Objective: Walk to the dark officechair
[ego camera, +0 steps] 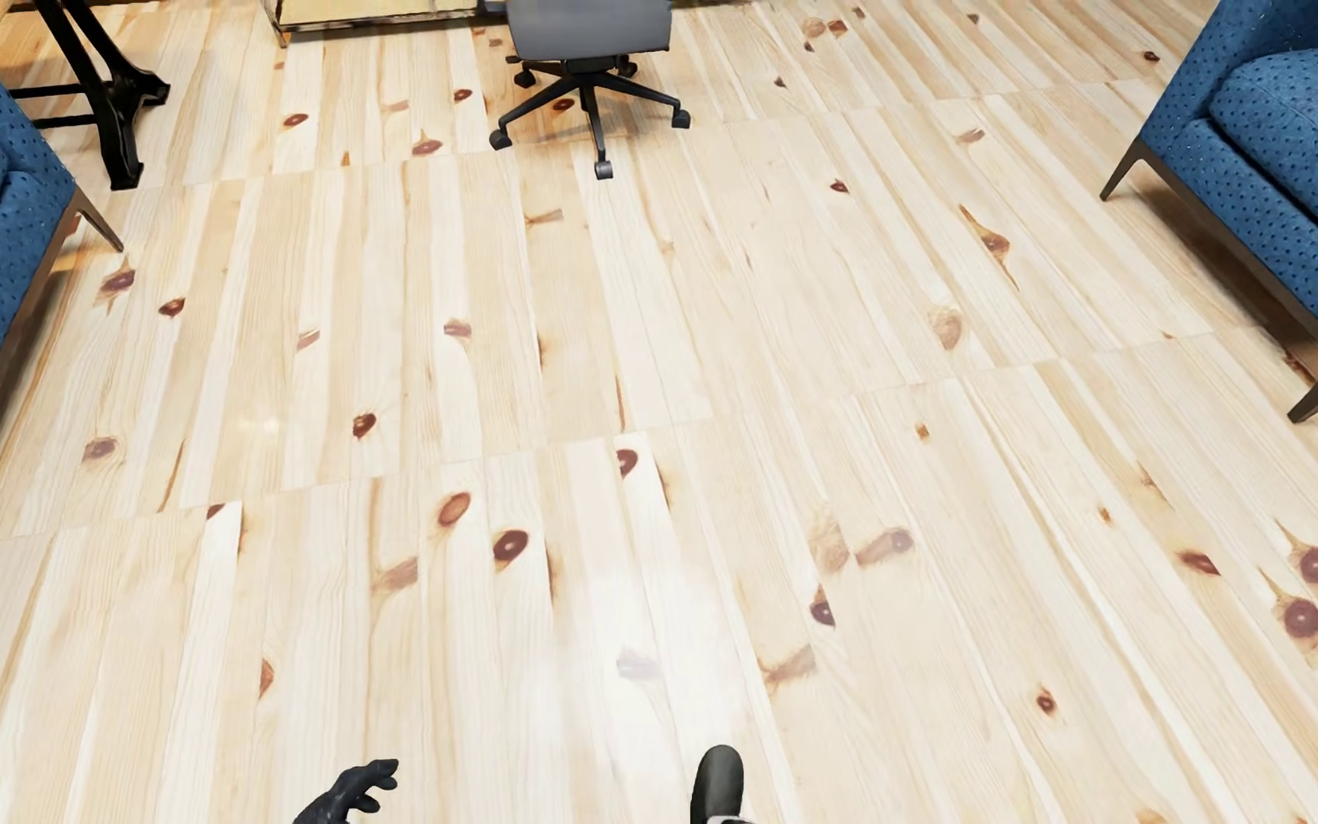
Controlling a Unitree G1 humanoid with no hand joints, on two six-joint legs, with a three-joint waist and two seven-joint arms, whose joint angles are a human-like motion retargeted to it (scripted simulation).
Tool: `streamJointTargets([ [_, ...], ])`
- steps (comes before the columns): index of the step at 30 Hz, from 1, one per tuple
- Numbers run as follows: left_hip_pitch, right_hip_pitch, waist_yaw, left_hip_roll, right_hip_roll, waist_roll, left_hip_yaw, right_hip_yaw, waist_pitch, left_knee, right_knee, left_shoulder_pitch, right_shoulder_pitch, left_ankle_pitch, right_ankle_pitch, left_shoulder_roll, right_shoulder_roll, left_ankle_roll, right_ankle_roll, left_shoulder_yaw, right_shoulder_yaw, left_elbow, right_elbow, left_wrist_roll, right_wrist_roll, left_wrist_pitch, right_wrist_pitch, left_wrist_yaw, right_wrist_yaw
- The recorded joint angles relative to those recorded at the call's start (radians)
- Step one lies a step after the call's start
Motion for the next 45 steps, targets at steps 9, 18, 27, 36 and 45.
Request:
streamJointTargets([
  [9, -0.49, 0.272, 0.003, 0.304, 0.145, 0.117, 0.042, -0.047, 0.028, 0.983, 0.246, 0.084, -0.298, 0.422, -0.347, 0.016, 0.044, -0.084, -0.052, 0.025, -0.034, 0.107, -0.04, 0.005, -0.068, 0.132, -0.043, -0.126, -0.144],
  [18, -0.447, 0.491, 0.079, 0.371, 0.198, 0.156, 0.239, 0.161, -0.006, -0.113, 0.218, 0.169, -0.688, 0.514, -0.541, -0.009, 0.008, -0.02, 0.03, 0.124, 0.119, 0.173, -0.246, -0.026, -0.138, 0.174, -0.173, -0.092, -0.125],
  [27, -0.196, 0.112, 0.072, 0.127, -0.115, 0.042, 0.368, 0.275, 0.053, 0.049, 1.123, 0.019, -0.376, 0.2, -0.047, -0.104, -0.034, 0.069, 0.099, 0.087, 0.136, 0.102, -0.033, -0.038, -0.059, 0.105, -0.013, 0.006, -0.047],
  [36, -0.069, -0.021, -0.012, 0.037, -0.039, -0.001, 0.202, -0.004, 0.003, -0.013, 0.07, -0.191, -0.009, 0.043, -0.05, -0.063, 0.039, 0.025, 0.03, -0.101, 0.019, 0.109, -0.064, 0.002, 0.025, 0.033, -0.021, -0.013, -0.004],
  [45, -0.338, 0.157, 0.003, 0.187, 0.011, 0.071, 0.006, -0.176, 0.006, 0.761, 0.2, -0.109, -0.362, 0.35, -0.233, 0.02, -0.018, -0.187, -0.054, -0.011, 0.143, 0.224, -0.073, 0.001, -0.157, 0.166, -0.053, -0.082, -0.035],
])
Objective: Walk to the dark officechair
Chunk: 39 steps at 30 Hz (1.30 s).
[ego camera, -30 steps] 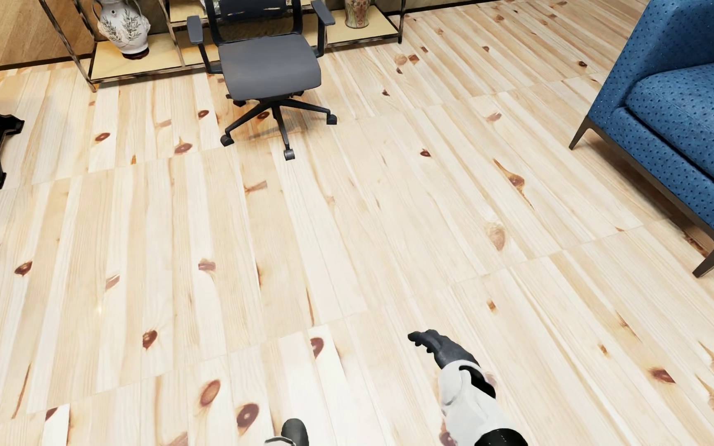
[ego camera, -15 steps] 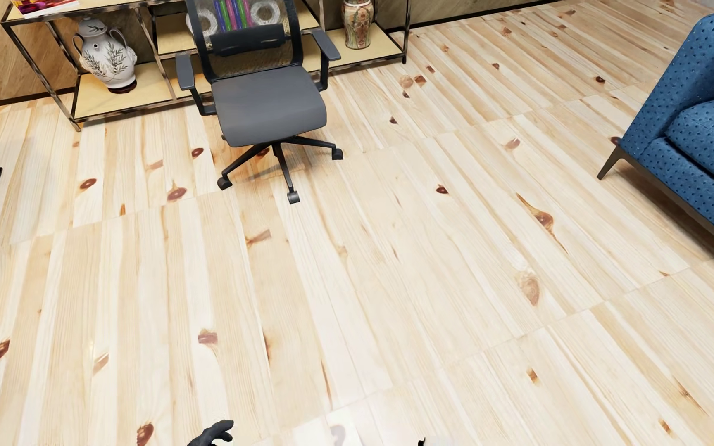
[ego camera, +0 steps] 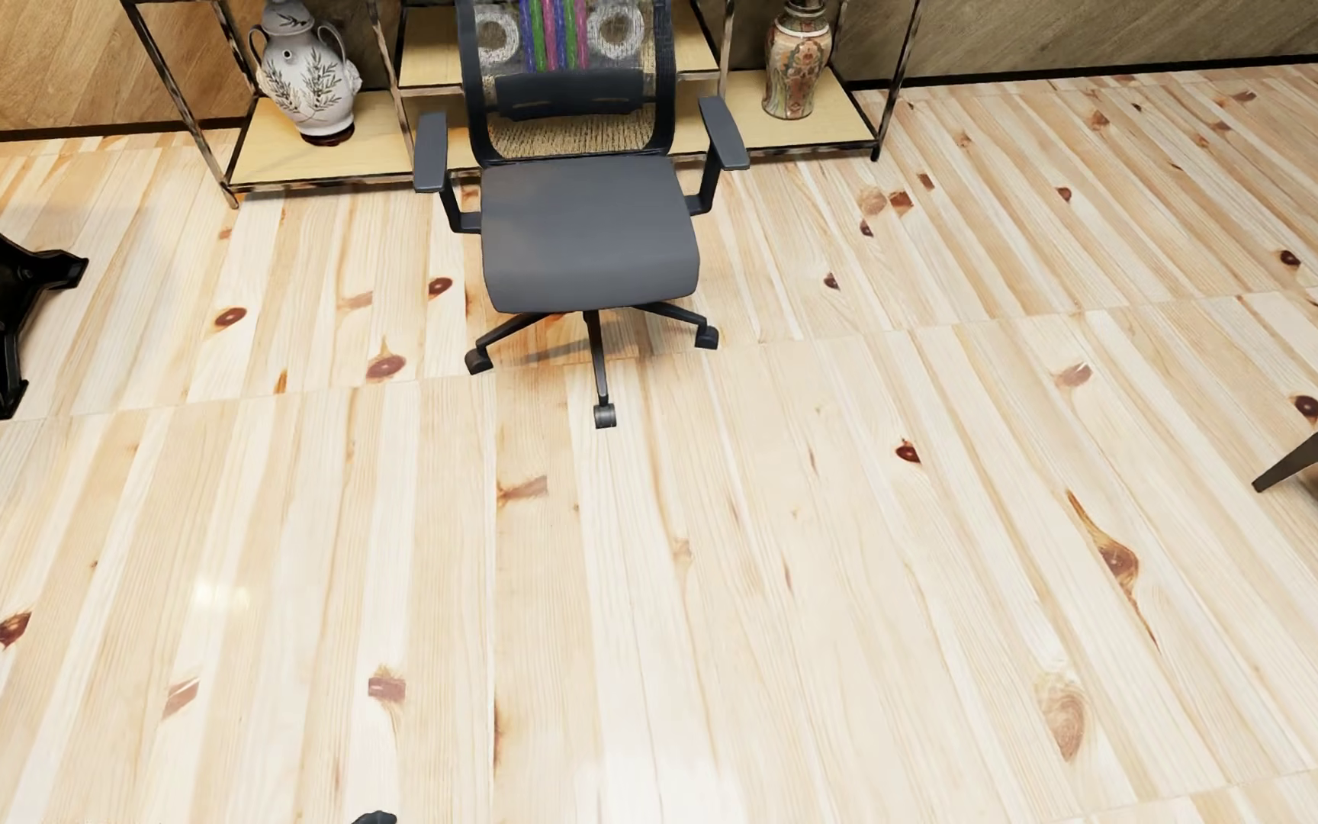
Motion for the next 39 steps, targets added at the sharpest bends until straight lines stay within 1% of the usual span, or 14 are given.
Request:
streamJointTargets([
  [2, -0.106, 0.053, 0.008, 0.088, 0.007, 0.023, 0.032, -0.026, 0.004, 0.081, -0.004, 0.035, -0.097, -0.037, -0.035, -0.007, -0.021, 0.034, 0.02, 0.09, -0.076, -0.017, -0.02, -0.037, 0.054, 0.011, -0.009, 0.123, -0.136],
  [3, -0.142, 0.076, 0.017, 0.125, 0.01, 0.031, 0.058, -0.028, 0.004, 0.048, -0.009, 0.053, -0.146, -0.056, -0.048, -0.015, -0.042, 0.046, 0.029, 0.116, -0.086, -0.025, -0.026, -0.059, 0.071, 0.006, -0.014, 0.138, -0.145],
  [6, -0.177, 0.114, 0.051, 0.143, 0.02, 0.047, 0.077, -0.01, 0.002, -0.297, 0.007, 0.108, -0.283, -0.122, -0.097, 0.005, -0.114, 0.076, 0.059, 0.115, -0.054, -0.059, -0.063, -0.07, 0.065, -0.032, -0.036, 0.052, -0.093],
  [8, -0.095, 0.15, 0.062, 0.129, 0.024, 0.054, 0.107, 0.022, -0.007, -0.659, -0.029, 0.147, -0.355, -0.007, -0.107, -0.013, -0.141, 0.081, 0.077, 0.134, -0.008, -0.075, -0.079, -0.077, 0.054, -0.027, -0.054, 0.054, -0.088],
  [10, -0.031, 0.156, 0.062, 0.133, 0.011, 0.058, 0.177, 0.061, -0.01, -0.706, 0.004, 0.171, -0.4, -0.05, -0.125, -0.038, -0.146, 0.139, 0.1, 0.134, 0.033, -0.05, -0.084, -0.068, 0.047, -0.007, -0.049, 0.067, -0.081],
  [14, 0.045, 0.04, 0.059, 0.08, -0.091, 0.035, 0.279, 0.161, 0.002, -0.758, 0.235, 0.146, -0.306, -0.076, -0.088, -0.062, -0.077, 0.168, 0.156, 0.074, -0.016, -0.01, -0.175, -0.005, 0.102, 0.005, -0.071, -0.029, -0.14],
  [18, 0.086, -0.173, 0.068, 0.032, -0.145, -0.007, 0.381, 0.349, 0.02, -0.768, 0.53, 0.144, -0.191, -0.119, 0.046, -0.096, -0.07, 0.184, 0.3, 0.088, 0.093, -0.103, -0.084, -0.017, 0.016, -0.048, -0.099, 0.073, -0.031],
  [19, 0.091, -0.187, 0.07, 0.024, -0.159, -0.018, 0.392, 0.363, 0.021, -0.766, 0.534, 0.135, -0.155, -0.126, -0.001, -0.09, -0.043, 0.184, 0.294, 0.081, 0.045, -0.114, -0.018, -0.015, 0.041, -0.053, -0.061, 0.083, -0.101],
  [21, 0.108, -0.142, 0.068, 0.01, -0.174, -0.036, 0.39, 0.346, 0.016, -0.787, 0.395, 0.115, -0.073, -0.126, -0.059, -0.065, 0.032, 0.181, 0.238, 0.065, -0.145, -0.141, 0.1, -0.01, 0.198, -0.062, 0.029, 0.08, -0.219],
  [23, 0.132, -0.028, 0.063, 0.005, -0.165, -0.047, 0.373, 0.275, 0.003, -0.83, 0.186, 0.103, 0.02, -0.115, -0.088, -0.035, 0.057, 0.172, 0.186, 0.07, -0.194, -0.162, 0.139, -0.018, 0.262, -0.094, 0.089, 0.085, -0.16],
  [25, 0.152, 0.078, 0.053, 0.007, -0.159, -0.056, 0.35, 0.192, -0.009, -0.862, 0.037, 0.094, 0.112, -0.103, -0.115, -0.017, 0.016, 0.163, 0.168, 0.084, -0.068, -0.183, 0.129, -0.034, 0.182, -0.111, 0.034, 0.094, 0.005],
  [28, 0.166, 0.145, 0.04, 0.041, -0.116, -0.05, 0.342, 0.156, -0.02, -0.872, -0.074, 0.101, 0.182, -0.098, -0.077, -0.047, -0.014, 0.146, 0.171, 0.142, 0.015, -0.175, 0.106, -0.074, 0.118, -0.096, 0.025, 0.142, 0.084],
  [34, 0.208, 0.184, 0.026, 0.125, -0.034, -0.033, 0.389, 0.191, -0.022, -0.842, -0.104, 0.117, 0.073, -0.122, -0.083, -0.058, -0.01, 0.116, 0.15, 0.073, 0.056, -0.011, 0.068, 0.022, 0.072, -0.021, 0.043, -0.005, 0.048],
  [39, 0.236, 0.189, 0.027, 0.163, 0.002, -0.018, 0.415, 0.217, -0.021, -0.831, -0.086, 0.126, -0.037, -0.132, -0.096, -0.083, 0.023, 0.101, 0.137, 0.087, 0.047, 0.002, -0.069, 0.028, 0.081, -0.012, -0.041, 0.011, -0.052],
])
